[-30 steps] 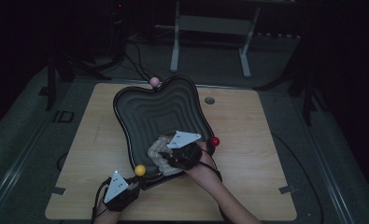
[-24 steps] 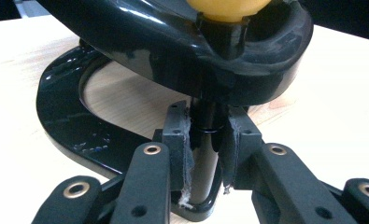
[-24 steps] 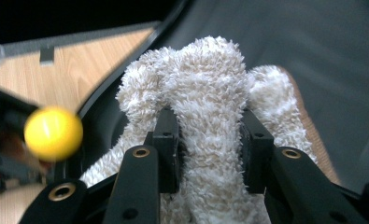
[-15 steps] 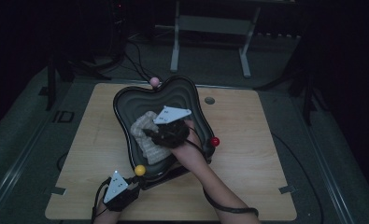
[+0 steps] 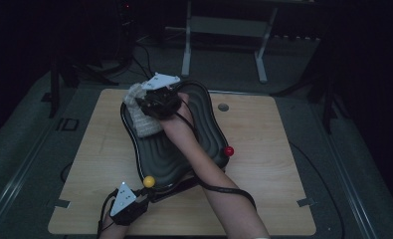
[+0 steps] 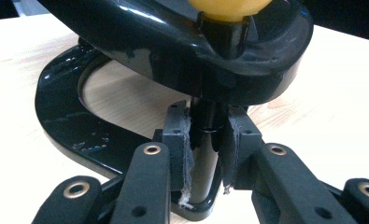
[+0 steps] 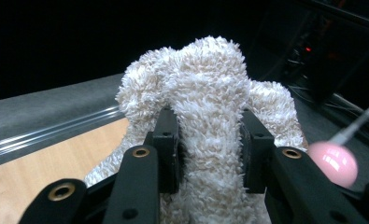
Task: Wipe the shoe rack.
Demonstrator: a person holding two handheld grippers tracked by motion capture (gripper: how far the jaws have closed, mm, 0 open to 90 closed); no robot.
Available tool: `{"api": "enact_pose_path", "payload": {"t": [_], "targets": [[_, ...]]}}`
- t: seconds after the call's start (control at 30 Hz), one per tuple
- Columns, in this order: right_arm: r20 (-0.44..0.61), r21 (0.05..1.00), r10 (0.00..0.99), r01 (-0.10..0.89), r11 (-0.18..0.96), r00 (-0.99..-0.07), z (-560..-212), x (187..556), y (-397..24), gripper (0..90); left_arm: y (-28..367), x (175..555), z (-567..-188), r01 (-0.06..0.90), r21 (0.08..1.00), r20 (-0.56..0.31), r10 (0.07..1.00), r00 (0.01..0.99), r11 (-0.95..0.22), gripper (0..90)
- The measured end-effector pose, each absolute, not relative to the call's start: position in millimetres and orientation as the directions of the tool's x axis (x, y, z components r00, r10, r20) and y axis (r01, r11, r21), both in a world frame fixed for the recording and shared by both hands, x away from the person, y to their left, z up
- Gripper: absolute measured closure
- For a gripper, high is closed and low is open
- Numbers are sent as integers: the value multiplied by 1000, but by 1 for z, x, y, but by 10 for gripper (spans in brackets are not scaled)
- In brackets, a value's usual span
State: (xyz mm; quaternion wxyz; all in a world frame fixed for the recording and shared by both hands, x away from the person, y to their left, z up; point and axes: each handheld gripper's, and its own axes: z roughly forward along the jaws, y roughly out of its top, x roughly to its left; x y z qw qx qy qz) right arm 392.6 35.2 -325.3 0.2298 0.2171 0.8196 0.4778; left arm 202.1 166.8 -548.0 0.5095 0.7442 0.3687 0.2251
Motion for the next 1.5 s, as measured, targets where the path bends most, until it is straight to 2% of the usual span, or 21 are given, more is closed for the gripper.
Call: {"api": "enact_pose_path", "payload": {"t": [0.17, 0.33, 0.47, 1.07, 1.5], "targets": [[-147, 877, 595, 174, 448, -790, -331, 406, 47, 656, 169, 202, -548, 322, 923, -42, 777, 628, -210, 732], [-213, 843, 664, 209, 496, -717, -345, 419, 54, 657, 169, 202, -548, 323, 923, -44, 779, 626, -208, 732], [-201, 835, 670, 232, 498, -715, -355, 422, 55, 654, 170, 202, -548, 327, 923, -49, 782, 622, -202, 732], [-234, 785, 558, 184, 592, -796, -370, 396, 62, 653, 171, 201, -548, 329, 924, -52, 788, 614, -196, 732], [-218, 793, 536, 172, 585, -816, -387, 374, 44, 654, 170, 201, -548, 328, 923, -45, 790, 612, -201, 733]]}}
